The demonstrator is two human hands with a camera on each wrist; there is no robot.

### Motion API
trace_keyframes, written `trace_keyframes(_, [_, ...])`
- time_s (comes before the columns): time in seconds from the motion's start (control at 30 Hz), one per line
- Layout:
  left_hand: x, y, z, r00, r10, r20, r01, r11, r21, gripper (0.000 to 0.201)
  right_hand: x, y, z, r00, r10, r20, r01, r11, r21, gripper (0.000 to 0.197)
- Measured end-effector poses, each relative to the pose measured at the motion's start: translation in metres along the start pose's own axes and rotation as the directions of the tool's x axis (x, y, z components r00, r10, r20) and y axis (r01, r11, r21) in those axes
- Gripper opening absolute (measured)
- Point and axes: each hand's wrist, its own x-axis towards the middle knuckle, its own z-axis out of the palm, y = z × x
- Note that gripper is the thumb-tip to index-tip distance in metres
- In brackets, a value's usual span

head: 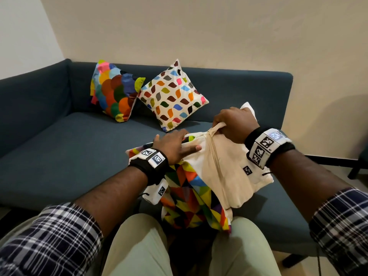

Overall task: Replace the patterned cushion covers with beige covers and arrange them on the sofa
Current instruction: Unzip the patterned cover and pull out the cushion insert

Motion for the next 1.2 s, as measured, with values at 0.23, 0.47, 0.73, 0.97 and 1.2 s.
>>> trace_keyframes(0.23, [0.004, 0.009, -0.016, 0.948, 0.099, -0.302, -0.013, 0.962, 0.272, 0.057, -0.004, 0.007, -0.001, 0.996, 0.094, -0.012, -0.090, 0.976, 0.196, 0.007])
trace_keyframes(0.47, [0.015, 0.004, -0.016, 0.883, 0.231, -0.408, -0.119, 0.952, 0.280, 0.025, -0.021, 0.000, 0.021, 0.967, 0.065, 0.248, -0.122, 0.967, 0.224, 0.059])
trace_keyframes(0.73, [0.012, -0.037, -0.024, 0.859, 0.316, -0.403, -0.144, 0.904, 0.403, 0.044, -0.031, -0.005, 0.041, 0.997, 0.014, -0.076, -0.002, 0.987, 0.162, 0.007])
trace_keyframes(0.97, [0.010, -0.078, -0.028, 0.852, 0.281, -0.442, -0.103, 0.917, 0.385, 0.055, -0.038, 0.018, 0.027, 0.996, -0.069, -0.054, 0.078, 0.981, 0.176, 0.010])
trace_keyframes(1.2, [-0.004, -0.134, -0.013, 0.938, 0.147, -0.314, 0.020, 0.882, 0.471, 0.058, -0.063, 0.062, 0.014, 0.992, 0.115, -0.055, -0.098, 0.963, 0.251, 0.024])
